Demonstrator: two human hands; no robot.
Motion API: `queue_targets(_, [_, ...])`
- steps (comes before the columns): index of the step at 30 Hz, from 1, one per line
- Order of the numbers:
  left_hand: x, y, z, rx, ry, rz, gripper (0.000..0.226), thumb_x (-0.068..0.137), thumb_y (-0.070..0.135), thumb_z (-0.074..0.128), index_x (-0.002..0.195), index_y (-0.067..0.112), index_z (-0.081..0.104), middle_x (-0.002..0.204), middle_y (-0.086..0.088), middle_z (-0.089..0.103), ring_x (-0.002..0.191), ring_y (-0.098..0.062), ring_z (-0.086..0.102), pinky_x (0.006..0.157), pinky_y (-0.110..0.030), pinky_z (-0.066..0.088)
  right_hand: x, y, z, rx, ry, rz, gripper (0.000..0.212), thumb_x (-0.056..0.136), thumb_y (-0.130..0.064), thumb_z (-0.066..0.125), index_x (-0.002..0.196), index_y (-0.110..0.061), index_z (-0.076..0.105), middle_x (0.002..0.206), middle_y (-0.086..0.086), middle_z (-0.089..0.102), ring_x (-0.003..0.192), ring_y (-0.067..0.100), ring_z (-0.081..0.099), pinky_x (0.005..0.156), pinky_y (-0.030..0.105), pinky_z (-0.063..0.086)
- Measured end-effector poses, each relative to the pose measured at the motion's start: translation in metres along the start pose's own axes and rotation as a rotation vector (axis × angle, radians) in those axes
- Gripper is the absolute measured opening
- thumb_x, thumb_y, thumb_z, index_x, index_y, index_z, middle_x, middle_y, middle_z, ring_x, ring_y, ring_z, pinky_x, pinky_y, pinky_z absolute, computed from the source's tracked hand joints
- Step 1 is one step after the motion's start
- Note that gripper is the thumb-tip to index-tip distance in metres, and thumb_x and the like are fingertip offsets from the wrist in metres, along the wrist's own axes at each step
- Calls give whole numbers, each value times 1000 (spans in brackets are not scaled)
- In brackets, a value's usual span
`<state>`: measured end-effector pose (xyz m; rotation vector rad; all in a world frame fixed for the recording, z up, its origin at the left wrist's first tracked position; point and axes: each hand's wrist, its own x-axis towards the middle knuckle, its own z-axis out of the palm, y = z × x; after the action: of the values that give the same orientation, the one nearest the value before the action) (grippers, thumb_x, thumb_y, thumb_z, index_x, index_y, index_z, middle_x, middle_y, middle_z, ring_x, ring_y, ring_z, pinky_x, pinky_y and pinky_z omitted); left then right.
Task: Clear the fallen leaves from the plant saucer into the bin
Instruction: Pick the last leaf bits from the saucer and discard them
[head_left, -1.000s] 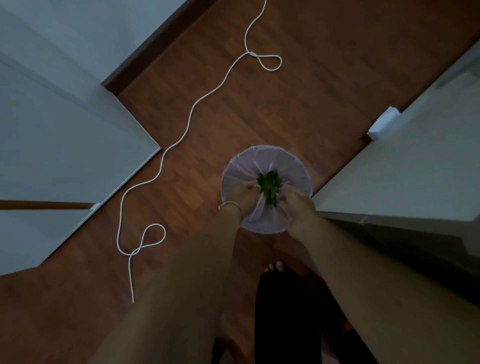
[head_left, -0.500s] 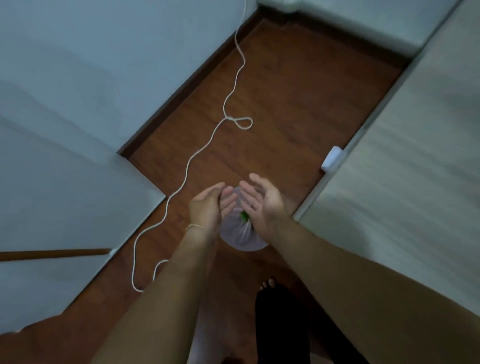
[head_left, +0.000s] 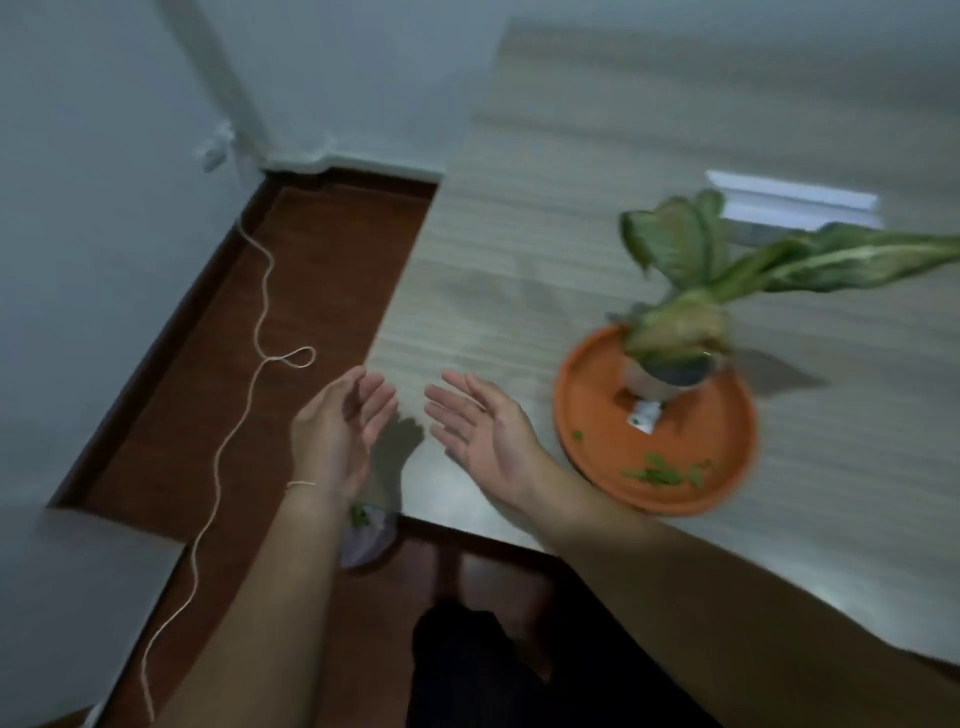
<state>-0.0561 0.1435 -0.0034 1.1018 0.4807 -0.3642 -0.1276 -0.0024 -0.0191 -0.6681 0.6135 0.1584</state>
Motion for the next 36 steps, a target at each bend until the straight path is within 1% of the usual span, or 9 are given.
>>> queue_targets(4, [-34, -59, 77, 149, -158, -79, 16, 93, 8, 53, 102, 4, 66, 95, -17, 70, 82, -27, 72, 69, -32, 61, -62, -53, -109, -354, 139, -160, 20, 90, -25, 63, 107, -20, 71, 107, 8, 74, 99, 22, 68, 94, 37, 51])
queue_targets(8, [-62, -109, 131, 416, -289, -170, 22, 91, 8, 57, 109, -2, 65, 90, -18, 71, 80, -32, 70, 81, -43, 60, -106, -96, -203, -622, 331, -263, 14, 86, -17, 68, 94, -24, 77, 90, 5, 73, 82, 20, 62, 77, 32, 49])
queue_targets(11, [-62, -139, 152, 644, -338, -165, 25, 90, 9, 60, 111, -3, 65, 85, -16, 72, 72, -26, 70, 81, -45, 60, -114, -115, -247, -761, 443, -326, 18, 88, -7, 64, 101, -14, 74, 87, 10, 67, 72, 12, 59, 67, 19, 47])
queue_targets(13, [-58, -155, 162, 834, -390, -105, 31, 88, 13, 62, 116, -2, 64, 92, -14, 73, 70, -21, 67, 83, -42, 58, -107, -120, -262, -1019, 415, -358, 24, 88, -3, 60, 110, -5, 70, 96, 10, 66, 79, 10, 61, 68, 9, 46])
queue_targets(16, [-53, -171, 170, 1341, -548, 103, 42, 87, 29, 62, 124, 9, 63, 121, -2, 67, 103, -19, 65, 98, -33, 48, -85, -121, -273, -1621, 245, -409, 38, 82, -18, 51, 117, -11, 66, 115, 10, 63, 106, 25, 57, 92, 29, 47])
queue_targets(19, [-49, -176, 173, 1686, -646, 251, 41, 90, 38, 49, 119, 14, 66, 120, -7, 69, 110, -27, 63, 95, -33, 49, -63, -116, -272, -1958, 189, -435, 52, 78, -35, 41, 119, -10, 60, 114, 15, 58, 105, 33, 54, 91, 42, 49])
queue_targets(24, [-39, -179, 176, 1988, -788, 279, 36, 86, 27, 51, 112, 3, 60, 107, -23, 62, 112, -39, 52, 91, -40, 45, -63, -110, -263, -2088, 113, -471, 60, 80, -42, 35, 124, -9, 60, 117, 18, 61, 104, 36, 57, 90, 45, 49])
queue_targets(31, [-59, -192, 181, 1975, -865, 224, 30, 93, 21, 48, 109, 4, 67, 112, -20, 65, 118, -33, 45, 101, -35, 31, -78, -98, -272, -2208, -93, -524, 36, 85, -34, 47, 114, -20, 63, 122, 5, 58, 112, 27, 52, 96, 44, 44])
queue_targets(36, [-73, -202, 167, 1957, -913, 195, 27, 89, 23, 52, 111, 13, 64, 118, -19, 62, 132, -33, 34, 104, -40, 36, -86, -103, -273, -2195, -119, -463, 38, 86, -38, 45, 116, -24, 63, 115, 2, 55, 105, 24, 51, 88, 42, 47])
